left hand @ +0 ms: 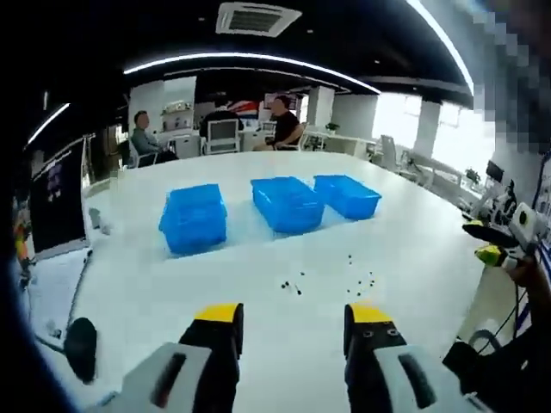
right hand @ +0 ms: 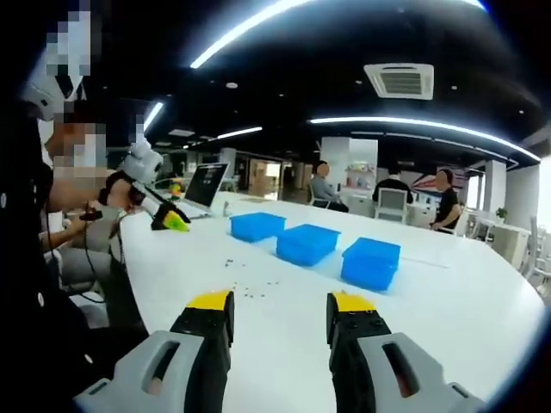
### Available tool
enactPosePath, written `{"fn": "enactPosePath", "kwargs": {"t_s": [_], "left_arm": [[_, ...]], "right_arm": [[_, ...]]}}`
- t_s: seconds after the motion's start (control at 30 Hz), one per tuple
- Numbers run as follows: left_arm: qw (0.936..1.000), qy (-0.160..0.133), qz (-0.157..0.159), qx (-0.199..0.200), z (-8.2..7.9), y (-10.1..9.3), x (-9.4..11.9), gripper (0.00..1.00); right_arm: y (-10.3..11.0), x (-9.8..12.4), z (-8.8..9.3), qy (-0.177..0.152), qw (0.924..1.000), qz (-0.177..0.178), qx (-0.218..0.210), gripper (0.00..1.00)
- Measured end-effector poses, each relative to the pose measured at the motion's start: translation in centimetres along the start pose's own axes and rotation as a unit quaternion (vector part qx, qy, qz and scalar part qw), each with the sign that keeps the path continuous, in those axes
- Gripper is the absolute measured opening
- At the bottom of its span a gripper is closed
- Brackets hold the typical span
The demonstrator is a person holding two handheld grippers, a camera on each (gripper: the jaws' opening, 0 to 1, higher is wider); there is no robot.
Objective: Pick up the resistors one by one and place each resistor into its matching bin, sorting the parts by color and model until every resistor is separated into the correct bin for its type
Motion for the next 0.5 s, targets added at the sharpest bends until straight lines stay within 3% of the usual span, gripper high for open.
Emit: {"fn": "enactPosePath", "kwargs": {"t_s": [0.13,0.27,0.37,0.5], "left_arm": [[0.9983,0.051,0.021,0.016,-0.3,-1.3,-1.8,0.42],[0.9935,0.11,0.018,0.021,0.0,-1.3,-3.7,0.38],[0.9911,0.128,0.016,0.033,-0.3,-1.3,-5.3,0.34],[0.9865,0.162,0.021,0.015,0.0,-2.1,-7.0,0.32]], "right_arm": [[-0.2,0.1,0.2,-0.001,1.0,0.002,-0.004,0.44],[-0.2,0.1,0.6,0.002,1.0,0.001,-0.008,0.44],[-0.2,0.0,0.7,0.004,1.0,-0.001,-0.008,0.44],[-0.3,0.1,0.7,0.004,1.0,-0.001,-0.008,0.44]]}}
Point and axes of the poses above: the point that each gripper's makers call its tool centre point, and the gripper's own axes: x roughly backward along the fingers, y roughly to its left, z roughly out of its underside, the point moved 3 cm from there along x, roughly backward along the fingers, and after that the axes turned 1 degree about -z, right-handed, at the moved point
